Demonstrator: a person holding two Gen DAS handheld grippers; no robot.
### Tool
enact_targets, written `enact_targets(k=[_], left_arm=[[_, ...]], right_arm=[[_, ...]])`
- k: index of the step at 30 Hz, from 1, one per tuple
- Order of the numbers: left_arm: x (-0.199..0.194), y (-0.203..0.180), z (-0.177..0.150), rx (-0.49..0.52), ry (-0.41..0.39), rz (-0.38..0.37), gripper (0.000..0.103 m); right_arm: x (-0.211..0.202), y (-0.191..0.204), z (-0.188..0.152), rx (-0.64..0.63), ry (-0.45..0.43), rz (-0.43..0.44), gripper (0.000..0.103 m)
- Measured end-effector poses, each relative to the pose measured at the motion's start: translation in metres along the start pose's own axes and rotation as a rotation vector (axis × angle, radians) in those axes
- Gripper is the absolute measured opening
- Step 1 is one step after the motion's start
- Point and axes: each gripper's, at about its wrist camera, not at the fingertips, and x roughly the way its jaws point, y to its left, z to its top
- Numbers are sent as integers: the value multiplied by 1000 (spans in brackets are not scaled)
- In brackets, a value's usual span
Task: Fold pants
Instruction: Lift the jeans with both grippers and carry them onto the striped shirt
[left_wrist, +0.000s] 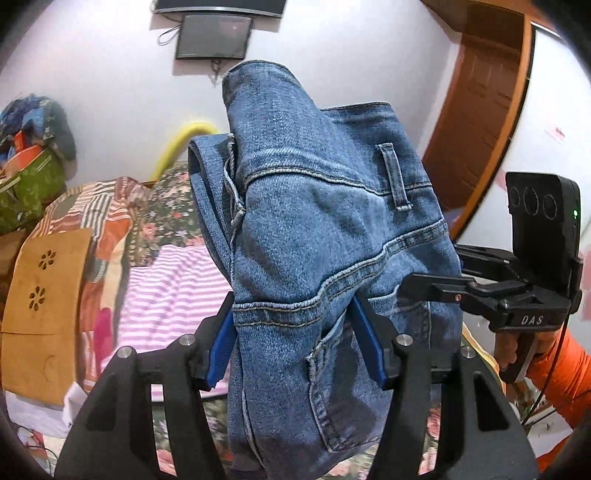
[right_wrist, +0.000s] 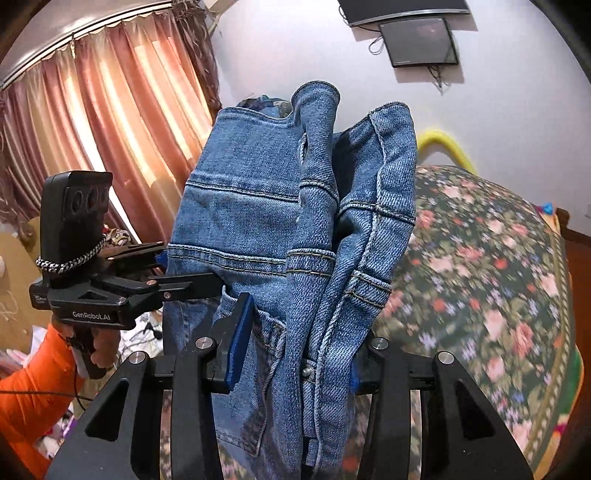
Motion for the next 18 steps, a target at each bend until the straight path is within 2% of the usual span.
enact_targets(k=[10,18], left_arm=[[36,85,22,-58,23,51,59],[107,141,17,-97,84,81,59]], right_arm=[[80,-3,31,8,21,48,39],[151,-38,31,124,46,62,39]])
